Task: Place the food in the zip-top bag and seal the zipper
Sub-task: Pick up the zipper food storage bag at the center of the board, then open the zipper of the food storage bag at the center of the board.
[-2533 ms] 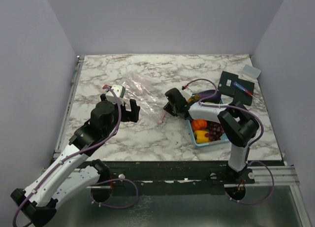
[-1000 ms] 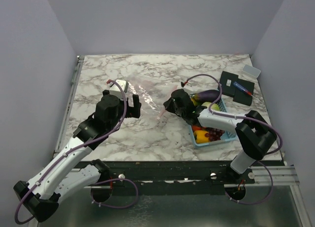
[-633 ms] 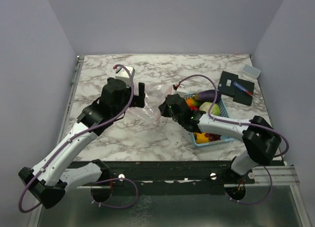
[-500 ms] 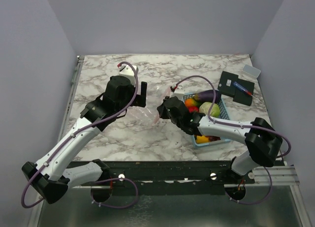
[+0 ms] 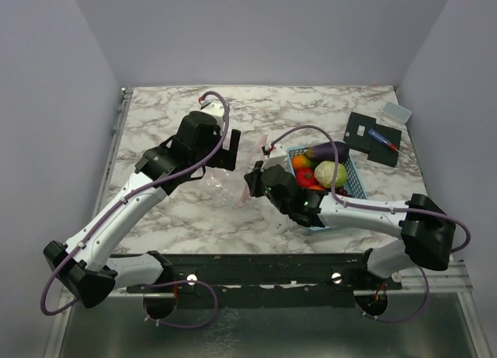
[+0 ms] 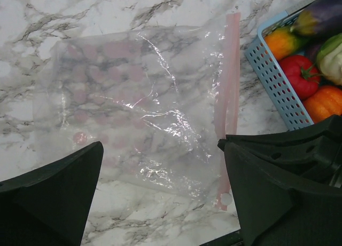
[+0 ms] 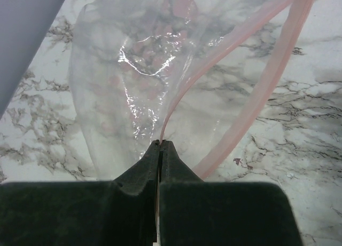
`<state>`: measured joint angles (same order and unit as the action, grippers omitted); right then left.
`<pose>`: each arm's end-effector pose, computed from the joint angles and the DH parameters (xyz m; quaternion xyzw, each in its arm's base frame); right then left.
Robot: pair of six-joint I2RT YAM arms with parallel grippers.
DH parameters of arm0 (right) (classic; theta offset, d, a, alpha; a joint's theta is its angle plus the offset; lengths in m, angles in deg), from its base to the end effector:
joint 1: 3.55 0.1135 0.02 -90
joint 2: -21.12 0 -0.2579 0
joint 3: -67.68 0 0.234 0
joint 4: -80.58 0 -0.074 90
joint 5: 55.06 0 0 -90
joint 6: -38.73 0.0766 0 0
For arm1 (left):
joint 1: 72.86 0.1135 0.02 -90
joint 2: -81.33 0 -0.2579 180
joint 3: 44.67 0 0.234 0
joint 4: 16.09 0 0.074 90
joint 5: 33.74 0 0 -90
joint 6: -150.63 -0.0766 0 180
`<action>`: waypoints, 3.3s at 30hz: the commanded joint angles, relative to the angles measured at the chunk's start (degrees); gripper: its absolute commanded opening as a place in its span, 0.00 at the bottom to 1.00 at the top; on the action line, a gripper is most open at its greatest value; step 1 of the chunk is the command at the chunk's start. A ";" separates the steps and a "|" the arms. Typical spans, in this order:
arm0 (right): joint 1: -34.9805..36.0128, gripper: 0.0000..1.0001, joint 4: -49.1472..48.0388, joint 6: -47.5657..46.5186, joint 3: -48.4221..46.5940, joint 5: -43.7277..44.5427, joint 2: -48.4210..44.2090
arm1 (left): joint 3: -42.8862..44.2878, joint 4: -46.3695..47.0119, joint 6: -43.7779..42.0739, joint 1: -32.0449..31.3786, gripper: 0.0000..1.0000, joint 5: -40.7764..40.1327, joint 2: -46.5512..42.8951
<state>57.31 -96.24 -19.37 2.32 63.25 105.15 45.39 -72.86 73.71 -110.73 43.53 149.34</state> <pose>0.2003 0.2846 0.2425 -0.0682 0.8119 0.2535 0.5214 0.2176 -0.1478 0.3558 0.1388 0.8709 -0.1096 0.4585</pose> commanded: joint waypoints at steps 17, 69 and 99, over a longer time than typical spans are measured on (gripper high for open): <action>9.21 0.01 -10.43 -15.03 -1.69 6.33 0.08 | 0.71 -3.40 3.40 -5.98 0.93 -1.00 2.73; 11.56 0.30 -1.66 -9.47 -4.06 11.42 -3.35 | -5.29 0.29 6.12 -6.54 0.00 -3.45 3.76; 10.41 0.48 28.19 8.64 -17.96 17.95 -0.84 | -2.44 -3.31 5.51 -6.55 0.00 0.19 0.57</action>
<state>68.33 -70.04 -13.29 -14.32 79.25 102.83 40.73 -74.12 79.63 -117.13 42.39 151.55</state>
